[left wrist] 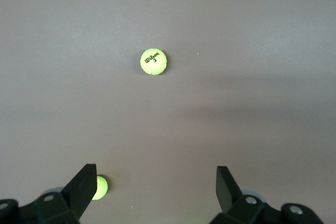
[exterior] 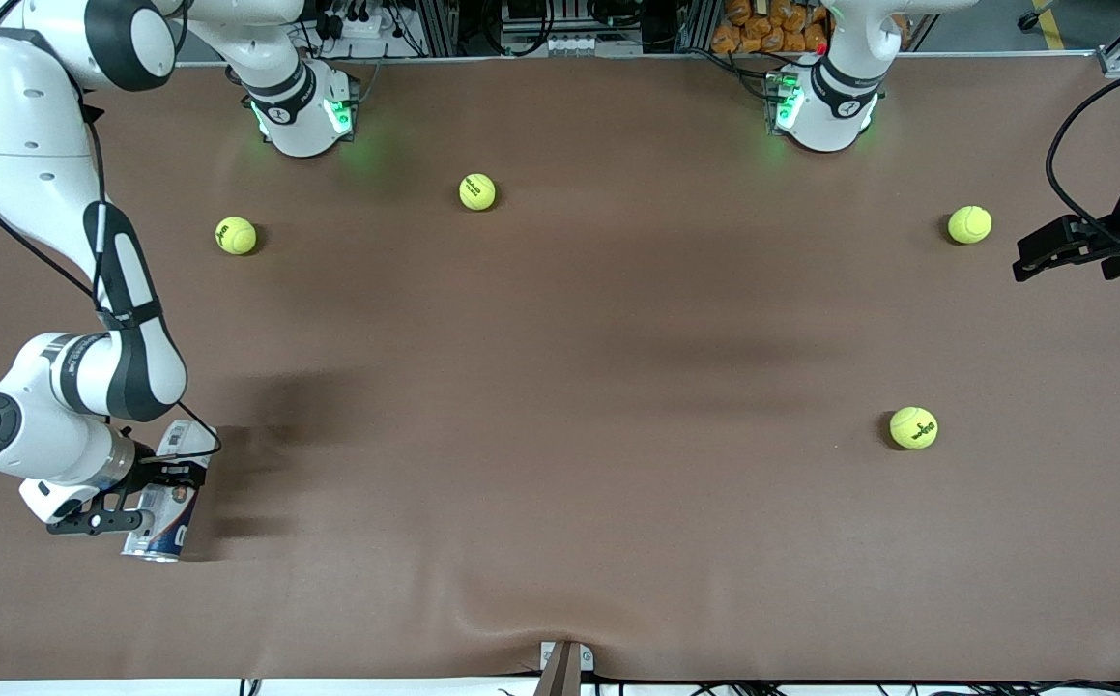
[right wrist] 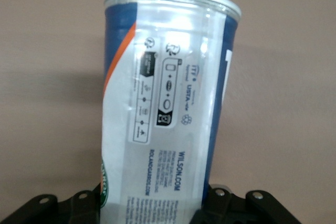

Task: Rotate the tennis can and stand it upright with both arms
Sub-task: 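Lift the tennis can with the right gripper and carry it to mid-table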

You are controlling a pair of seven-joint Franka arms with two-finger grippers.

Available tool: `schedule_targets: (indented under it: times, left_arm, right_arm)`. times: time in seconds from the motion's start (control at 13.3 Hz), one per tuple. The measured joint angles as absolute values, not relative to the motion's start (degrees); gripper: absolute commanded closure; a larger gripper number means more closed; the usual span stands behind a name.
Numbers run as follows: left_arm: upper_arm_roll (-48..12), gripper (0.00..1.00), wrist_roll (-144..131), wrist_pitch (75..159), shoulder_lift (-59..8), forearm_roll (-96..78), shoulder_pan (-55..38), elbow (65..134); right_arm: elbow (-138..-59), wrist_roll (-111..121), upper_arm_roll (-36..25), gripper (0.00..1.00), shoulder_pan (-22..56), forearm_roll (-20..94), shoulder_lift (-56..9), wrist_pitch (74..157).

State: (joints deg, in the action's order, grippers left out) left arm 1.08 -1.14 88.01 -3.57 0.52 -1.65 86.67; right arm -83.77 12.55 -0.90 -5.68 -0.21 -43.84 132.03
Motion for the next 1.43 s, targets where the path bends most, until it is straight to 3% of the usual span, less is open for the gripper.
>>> schedule_targets:
  times: [0.53, 1.43]
  left_arm:
    - [1.1, 0.0, -1.1, 88.1, -3.8, 0.5, -1.7, 86.7]
    - [0.9, 0.0, -1.1, 88.2, -4.2, 0.5, -2.0, 86.7]
  right_arm:
    - [-83.4, 20.4, -0.5, 0.42, 1.4, -0.3, -42.1, 132.1]
    - [-82.7, 40.2, 0.5, 0.4, 27.1, -0.3, -39.4, 132.7]
